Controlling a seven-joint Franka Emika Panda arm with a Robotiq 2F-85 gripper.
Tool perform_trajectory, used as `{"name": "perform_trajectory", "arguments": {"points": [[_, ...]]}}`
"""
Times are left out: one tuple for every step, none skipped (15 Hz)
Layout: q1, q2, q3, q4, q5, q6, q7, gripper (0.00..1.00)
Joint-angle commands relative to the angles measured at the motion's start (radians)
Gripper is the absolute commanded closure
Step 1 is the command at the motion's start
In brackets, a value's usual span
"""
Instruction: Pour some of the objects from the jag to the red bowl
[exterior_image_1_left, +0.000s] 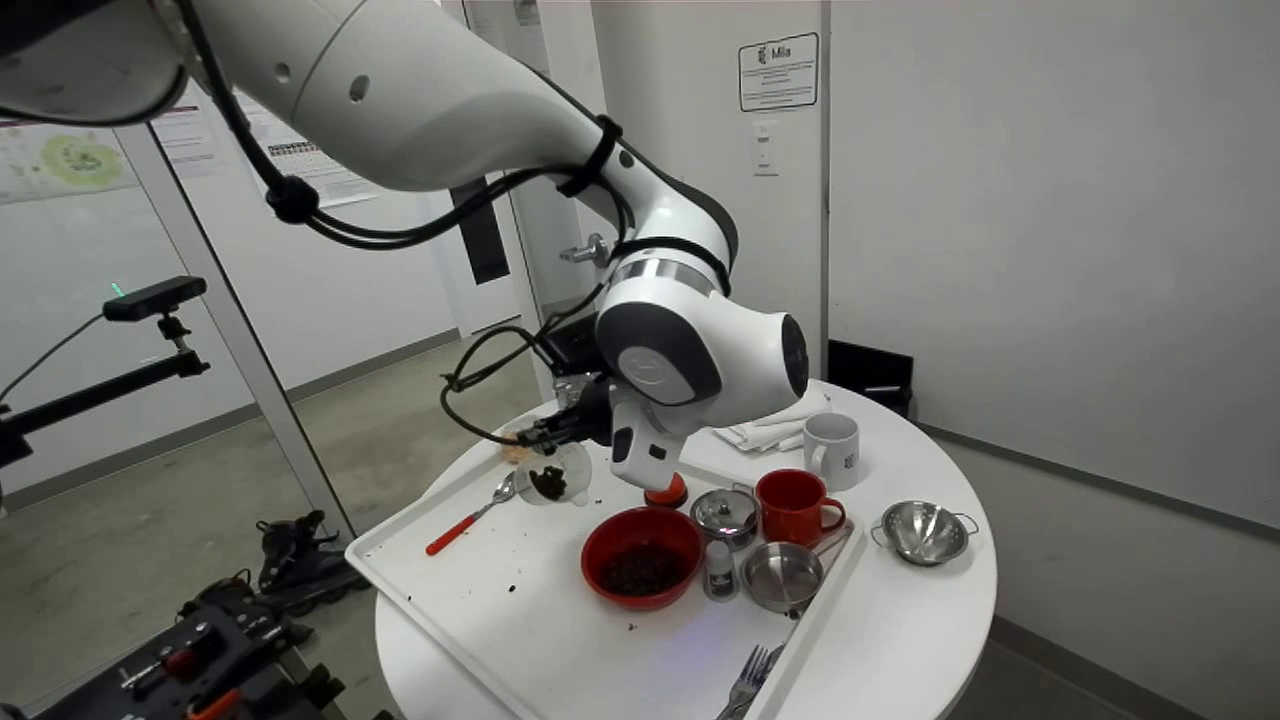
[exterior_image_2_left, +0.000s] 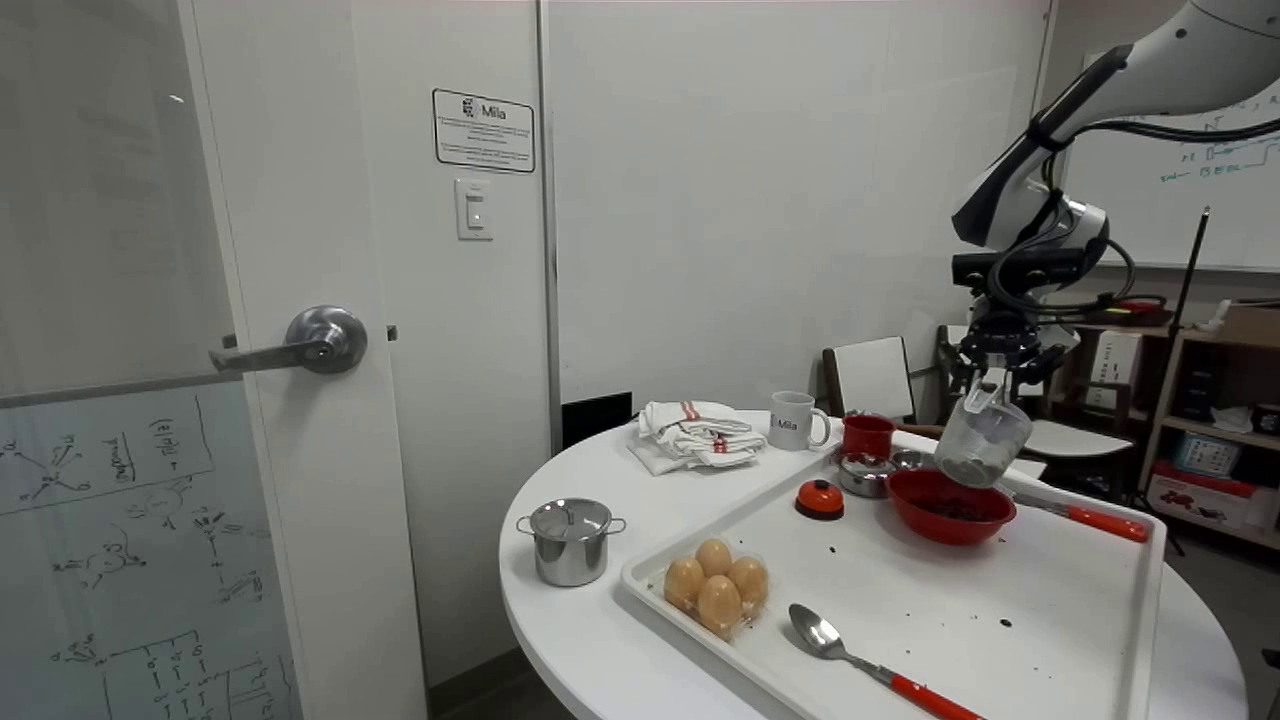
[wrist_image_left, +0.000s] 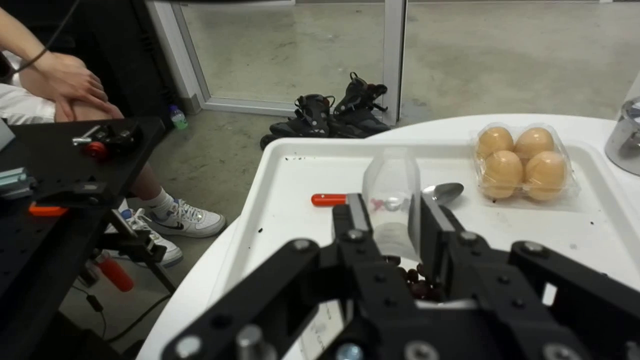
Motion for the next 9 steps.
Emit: {"name": "perform_trajectory", "arguments": {"points": [[-0.022,0.051,-0.004,0.076,0.019,-0.169,-0.017,0.89],[-0.033,0.065,-0.004,0.093,0.031,-0.218,-0.020,0.89],[-0.046,0.081,-0.007,0.112,0.049,-0.265,-0.018,0.89],[-0.057,0.096,-0.010,0.129,0.065,-0.306,-0.017,0.89],[-0.070,0.111,-0.017,0.146,0.089,-0.340,-0.015,0.89],[-0.080,0.126,-0.023,0.161,0.111,-0.371,-0.011,0.89],[-0.094,0.142,-0.030,0.178,0.139,-0.397,-0.004,0.89],[-0.105,0.159,-0.035,0.194,0.164,-0.422,0.000,0.89],[-0.118,0.180,-0.039,0.214,0.192,-0.449,0.007,0.89]]}}
